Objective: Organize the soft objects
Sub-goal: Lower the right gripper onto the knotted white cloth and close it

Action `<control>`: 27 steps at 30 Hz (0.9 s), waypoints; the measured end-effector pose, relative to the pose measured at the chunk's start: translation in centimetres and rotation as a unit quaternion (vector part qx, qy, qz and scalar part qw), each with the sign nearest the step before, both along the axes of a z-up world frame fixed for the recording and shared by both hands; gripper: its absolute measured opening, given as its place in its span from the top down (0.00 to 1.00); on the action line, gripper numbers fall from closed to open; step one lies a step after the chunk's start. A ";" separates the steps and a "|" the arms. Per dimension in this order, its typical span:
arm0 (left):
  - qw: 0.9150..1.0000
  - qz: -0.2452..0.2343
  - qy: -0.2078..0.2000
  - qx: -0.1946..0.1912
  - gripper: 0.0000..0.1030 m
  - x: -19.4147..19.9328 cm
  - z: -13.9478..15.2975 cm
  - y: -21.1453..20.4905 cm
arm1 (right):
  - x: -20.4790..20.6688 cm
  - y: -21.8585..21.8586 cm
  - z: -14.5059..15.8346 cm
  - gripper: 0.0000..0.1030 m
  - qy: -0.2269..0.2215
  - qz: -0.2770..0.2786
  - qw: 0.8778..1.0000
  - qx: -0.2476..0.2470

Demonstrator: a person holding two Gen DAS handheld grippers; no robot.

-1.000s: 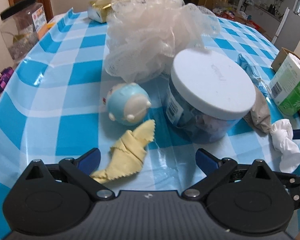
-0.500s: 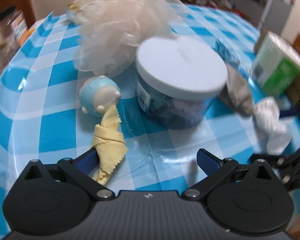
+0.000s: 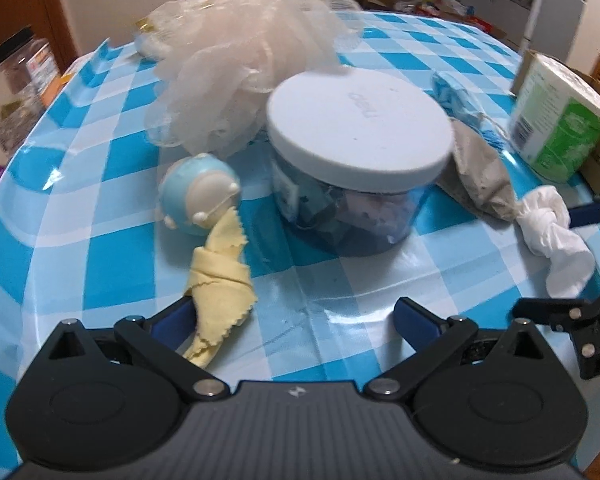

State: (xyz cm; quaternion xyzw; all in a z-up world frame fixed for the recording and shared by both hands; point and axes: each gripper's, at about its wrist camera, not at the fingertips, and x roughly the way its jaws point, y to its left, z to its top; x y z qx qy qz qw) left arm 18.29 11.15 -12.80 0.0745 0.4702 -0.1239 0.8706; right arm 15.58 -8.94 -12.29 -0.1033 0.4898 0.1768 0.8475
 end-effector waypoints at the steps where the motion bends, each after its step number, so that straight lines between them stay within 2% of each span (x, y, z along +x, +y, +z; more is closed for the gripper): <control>1: 1.000 0.009 0.002 0.003 0.01 0.0 0.1 0.2 | 0.0 0.0 0.0 0.00 0.000 0.000 1.000 0.000; 5: 0.999 0.036 -0.006 0.011 0.01 0.5 0.4 1.3 | 0.0 0.0 0.0 0.00 -0.001 0.000 1.000 0.000; 8: 0.999 0.052 0.003 -0.003 0.01 1.2 0.1 2.5 | -0.1 0.0 0.0 0.00 -0.003 -0.001 1.000 0.001; 16: 0.999 0.050 -0.012 -0.008 0.05 1.4 0.0 3.1 | 0.3 0.0 0.0 0.00 -0.002 -0.005 1.000 0.000; 18: 0.999 0.047 -0.016 -0.010 0.13 1.4 0.2 3.2 | 0.7 -0.1 0.0 0.00 -0.003 -0.013 1.000 -0.001; 21: 0.999 0.041 -0.020 -0.016 0.20 1.4 0.4 3.4 | 1.1 -0.4 0.2 0.03 -0.012 -0.030 0.999 -0.002; 23: 0.999 0.034 -0.021 -0.017 0.24 1.4 0.4 3.3 | 1.2 -0.6 0.3 0.11 -0.015 -0.038 0.999 -0.001; 27: 0.999 0.025 -0.025 -0.017 0.37 1.1 0.6 2.7 | 1.2 -0.6 0.5 0.21 -0.015 -0.046 0.999 -0.006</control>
